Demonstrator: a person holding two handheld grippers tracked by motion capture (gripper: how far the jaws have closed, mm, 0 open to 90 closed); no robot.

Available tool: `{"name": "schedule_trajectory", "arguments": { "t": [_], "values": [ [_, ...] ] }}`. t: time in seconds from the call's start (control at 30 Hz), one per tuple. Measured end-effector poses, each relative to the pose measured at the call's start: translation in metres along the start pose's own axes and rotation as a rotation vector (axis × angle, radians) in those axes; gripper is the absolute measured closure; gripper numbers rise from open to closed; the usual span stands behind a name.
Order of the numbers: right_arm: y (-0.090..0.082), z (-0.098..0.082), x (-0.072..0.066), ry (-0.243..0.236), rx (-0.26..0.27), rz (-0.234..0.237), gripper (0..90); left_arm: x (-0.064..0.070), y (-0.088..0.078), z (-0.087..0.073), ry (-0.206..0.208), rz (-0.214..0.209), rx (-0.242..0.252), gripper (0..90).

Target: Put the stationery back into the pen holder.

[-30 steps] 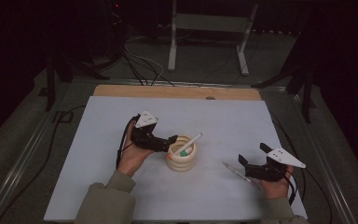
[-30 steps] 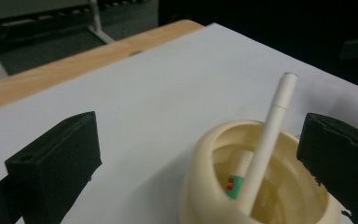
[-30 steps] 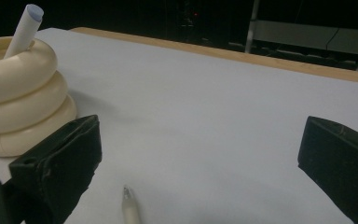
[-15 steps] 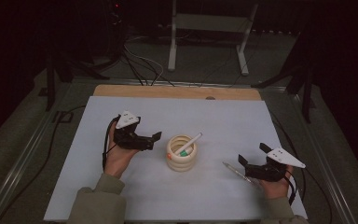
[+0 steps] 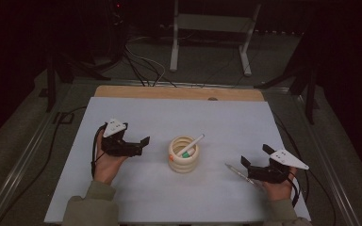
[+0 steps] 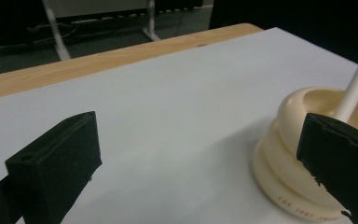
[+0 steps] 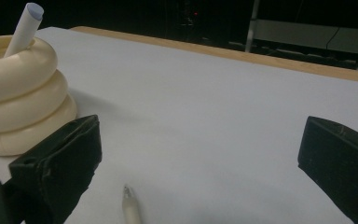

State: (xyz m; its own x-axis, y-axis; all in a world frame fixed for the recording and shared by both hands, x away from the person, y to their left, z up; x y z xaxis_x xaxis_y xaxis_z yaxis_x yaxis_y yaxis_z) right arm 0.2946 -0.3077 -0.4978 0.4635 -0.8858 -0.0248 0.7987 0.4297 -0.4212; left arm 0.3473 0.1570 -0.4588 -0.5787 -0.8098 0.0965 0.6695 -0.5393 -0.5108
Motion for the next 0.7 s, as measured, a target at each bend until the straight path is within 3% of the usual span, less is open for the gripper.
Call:
{"name": "schedule_trajectory", "arguments": {
  "t": [0.23, 0.33, 0.47, 0.7],
  "values": [
    [0.0, 0.0, 0.0, 0.0, 0.0, 0.0, 0.0, -0.005, -0.006, -0.015, -0.004, 0.005, -0.004, 0.2],
    [0.0, 0.0, 0.0, 0.001, -0.001, 0.0, 0.0, -0.008, -0.009, -0.022, 0.0, 0.035, 0.015, 0.3],
    [0.001, 0.0, -0.001, -0.002, -0.003, 0.001, 0.0, -0.012, -0.012, -0.03, -0.006, 0.044, 0.022, 0.2],
    [0.0, 0.0, 0.0, -0.001, 0.001, 0.005, 0.0, -0.01, -0.02, -0.041, -0.005, 0.059, 0.043, 0.3]
  ]
}}
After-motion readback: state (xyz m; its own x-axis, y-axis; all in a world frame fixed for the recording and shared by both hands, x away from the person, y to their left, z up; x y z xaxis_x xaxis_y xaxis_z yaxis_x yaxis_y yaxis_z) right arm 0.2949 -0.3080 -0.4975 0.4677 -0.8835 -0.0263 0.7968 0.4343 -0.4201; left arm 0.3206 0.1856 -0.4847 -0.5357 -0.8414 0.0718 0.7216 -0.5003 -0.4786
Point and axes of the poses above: each handheld gripper's, and its own axes: y roughly forward along the jaws, z roughly out of its top, x roughly to its right, the point moved 3 cm from there along y, roughly forward along the jaws, and after that the axes turned 4 degrees about -x, right-handed, at the moved point
